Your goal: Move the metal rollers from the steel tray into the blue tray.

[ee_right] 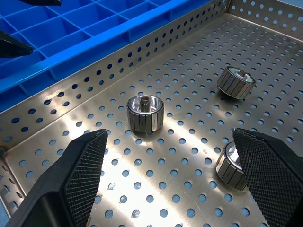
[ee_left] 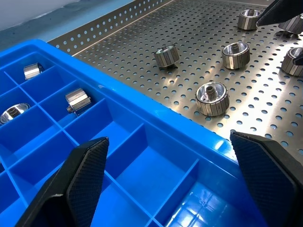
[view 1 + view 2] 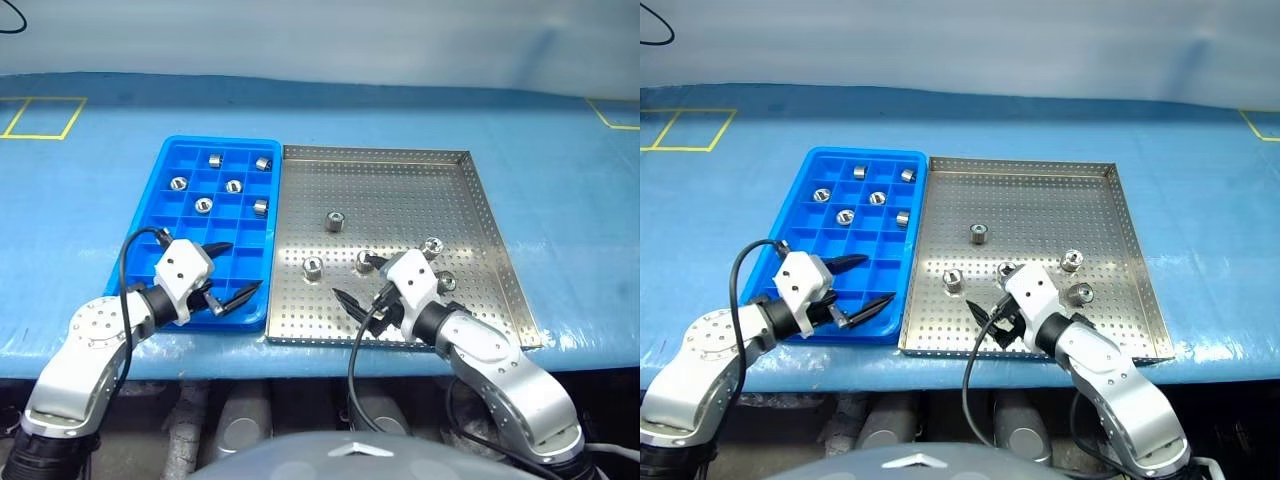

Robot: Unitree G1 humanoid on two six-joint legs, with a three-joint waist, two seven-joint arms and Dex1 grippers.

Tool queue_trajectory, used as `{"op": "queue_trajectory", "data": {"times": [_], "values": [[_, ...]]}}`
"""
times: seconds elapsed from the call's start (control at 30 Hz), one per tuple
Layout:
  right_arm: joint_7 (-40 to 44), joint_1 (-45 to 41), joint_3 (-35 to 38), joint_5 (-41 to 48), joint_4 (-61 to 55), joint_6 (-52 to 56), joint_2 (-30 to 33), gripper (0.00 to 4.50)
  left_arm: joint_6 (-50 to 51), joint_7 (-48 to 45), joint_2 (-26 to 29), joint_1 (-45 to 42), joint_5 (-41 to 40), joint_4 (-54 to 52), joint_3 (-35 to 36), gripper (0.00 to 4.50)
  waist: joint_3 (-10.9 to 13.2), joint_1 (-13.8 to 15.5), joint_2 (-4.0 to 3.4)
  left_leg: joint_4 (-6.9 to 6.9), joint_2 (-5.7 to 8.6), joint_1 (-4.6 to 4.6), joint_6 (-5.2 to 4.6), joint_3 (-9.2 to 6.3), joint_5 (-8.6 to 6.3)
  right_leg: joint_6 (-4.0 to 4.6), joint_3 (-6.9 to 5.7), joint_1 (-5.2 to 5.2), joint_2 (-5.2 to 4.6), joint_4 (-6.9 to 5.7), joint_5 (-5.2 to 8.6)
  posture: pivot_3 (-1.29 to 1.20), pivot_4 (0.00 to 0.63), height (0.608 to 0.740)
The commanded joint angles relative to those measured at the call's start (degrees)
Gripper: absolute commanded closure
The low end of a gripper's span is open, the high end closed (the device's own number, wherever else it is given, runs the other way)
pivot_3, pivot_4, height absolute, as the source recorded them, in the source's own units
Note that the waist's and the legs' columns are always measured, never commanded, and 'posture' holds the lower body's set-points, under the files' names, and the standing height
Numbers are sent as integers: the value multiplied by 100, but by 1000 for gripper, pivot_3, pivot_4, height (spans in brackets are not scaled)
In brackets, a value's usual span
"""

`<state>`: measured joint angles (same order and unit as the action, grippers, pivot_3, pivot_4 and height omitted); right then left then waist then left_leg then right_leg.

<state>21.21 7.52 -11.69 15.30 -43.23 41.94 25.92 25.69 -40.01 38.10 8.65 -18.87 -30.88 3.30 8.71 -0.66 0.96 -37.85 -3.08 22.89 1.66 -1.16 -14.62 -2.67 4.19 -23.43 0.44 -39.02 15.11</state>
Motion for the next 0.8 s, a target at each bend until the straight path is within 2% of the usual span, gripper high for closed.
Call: {"op": "queue_trajectory", "data": {"times": [0.03,0.6,0.8], "values": [[-12,-51,47,-7,-98,-126,-42,22,-62,22,-16,-36,-4,-178,13,0,0,0,0,0,0,0,0,0,0,0,0,0,0,0,0,61,150,740],[-124,-66,31,-91,-133,0,-142,22,-25,88,-52,-151,55,-79,-166,0,0,-3,0,0,0,0,0,0,0,0,0,0,0,0,0,39,150,740],[-307,-86,293,-69,-331,210,-156,22,493,347,-227,-995,21,153,-326,0,0,8,1,-5,2,0,0,-1,0,-1,-1,3,0,-1,-1,17,150,740]]}}
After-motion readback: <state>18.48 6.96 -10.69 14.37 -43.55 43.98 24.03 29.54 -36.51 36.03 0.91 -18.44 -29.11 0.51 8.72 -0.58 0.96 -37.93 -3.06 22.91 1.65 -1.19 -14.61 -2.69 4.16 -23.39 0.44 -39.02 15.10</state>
